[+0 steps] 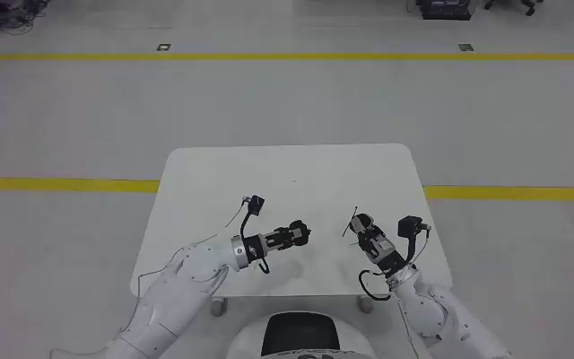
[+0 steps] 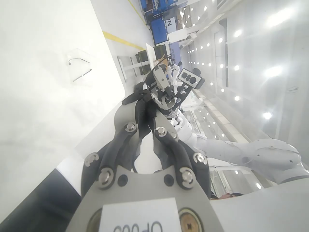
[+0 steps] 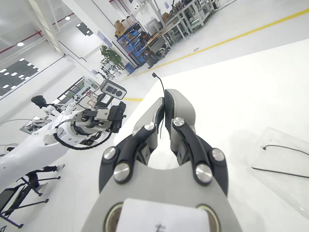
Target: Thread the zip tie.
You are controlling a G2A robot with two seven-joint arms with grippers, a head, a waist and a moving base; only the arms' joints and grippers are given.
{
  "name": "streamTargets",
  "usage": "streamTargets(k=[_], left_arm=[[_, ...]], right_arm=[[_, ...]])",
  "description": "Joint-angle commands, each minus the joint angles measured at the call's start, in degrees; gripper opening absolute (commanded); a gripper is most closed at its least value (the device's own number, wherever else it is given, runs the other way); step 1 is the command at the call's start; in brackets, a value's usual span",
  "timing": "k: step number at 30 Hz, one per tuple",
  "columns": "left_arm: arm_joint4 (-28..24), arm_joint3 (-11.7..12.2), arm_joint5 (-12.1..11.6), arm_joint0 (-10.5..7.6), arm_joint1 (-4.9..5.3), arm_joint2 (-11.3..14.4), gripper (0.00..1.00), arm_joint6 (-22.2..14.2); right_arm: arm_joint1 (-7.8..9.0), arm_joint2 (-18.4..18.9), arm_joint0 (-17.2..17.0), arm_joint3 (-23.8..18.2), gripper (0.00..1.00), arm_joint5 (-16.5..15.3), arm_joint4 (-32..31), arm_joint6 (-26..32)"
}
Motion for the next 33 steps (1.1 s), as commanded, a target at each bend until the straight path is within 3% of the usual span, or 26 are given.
streamTargets(k=[1,15,22,33], left_arm=[[0.0,0.0,0.0,0.0,0.0,0.0,0.0,0.0],[0.0,0.0,0.0,0.0,0.0,0.0,0.0,0.0],[0.0,0.0,0.0,0.0,0.0,0.0,0.0,0.0],[0.0,0.0,0.0,0.0,0.0,0.0,0.0,0.0]], right_arm=[[0.66,-2.2,1.5,0.5,0.0,0.0,0.2,-1.2],[0.75,-2.7,2.2,0.5,0.0,0.0,0.4,-1.5],[-0.35,-7.1,3.3,2.1,0.0,0.0,-2.4,-14.8],[-1.15,-19.9,11.1,9.8,0.0,0.0,-4.4,-32.1]])
